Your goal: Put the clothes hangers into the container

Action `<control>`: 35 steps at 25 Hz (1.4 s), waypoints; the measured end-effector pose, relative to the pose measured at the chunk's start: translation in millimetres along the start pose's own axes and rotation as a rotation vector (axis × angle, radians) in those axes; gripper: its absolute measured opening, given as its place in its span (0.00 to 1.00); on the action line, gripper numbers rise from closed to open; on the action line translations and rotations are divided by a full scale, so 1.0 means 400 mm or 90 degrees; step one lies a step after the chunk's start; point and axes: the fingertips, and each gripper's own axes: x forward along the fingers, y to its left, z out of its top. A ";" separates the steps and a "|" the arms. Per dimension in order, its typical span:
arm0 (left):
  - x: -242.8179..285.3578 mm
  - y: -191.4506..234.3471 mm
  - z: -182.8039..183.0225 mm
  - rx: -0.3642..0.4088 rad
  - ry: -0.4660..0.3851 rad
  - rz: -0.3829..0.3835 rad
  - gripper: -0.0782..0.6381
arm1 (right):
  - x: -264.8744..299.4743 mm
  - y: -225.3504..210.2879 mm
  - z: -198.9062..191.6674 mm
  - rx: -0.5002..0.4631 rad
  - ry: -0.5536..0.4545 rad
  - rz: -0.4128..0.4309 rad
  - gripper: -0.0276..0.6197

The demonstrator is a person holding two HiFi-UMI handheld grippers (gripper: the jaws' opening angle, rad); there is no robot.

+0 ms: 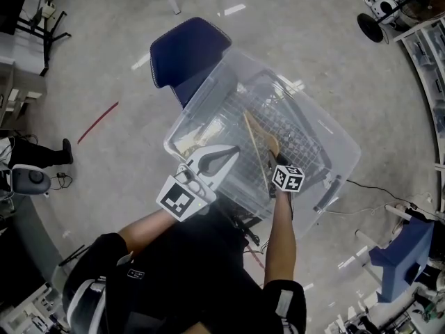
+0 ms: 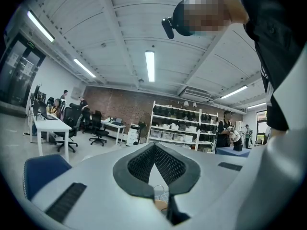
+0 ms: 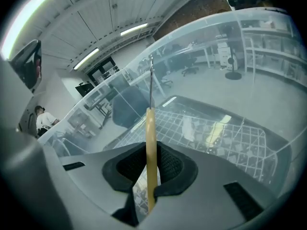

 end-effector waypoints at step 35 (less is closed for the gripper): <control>0.028 0.037 -0.079 -0.013 0.042 0.022 0.13 | 0.176 -0.262 -0.138 0.037 0.143 -0.148 0.35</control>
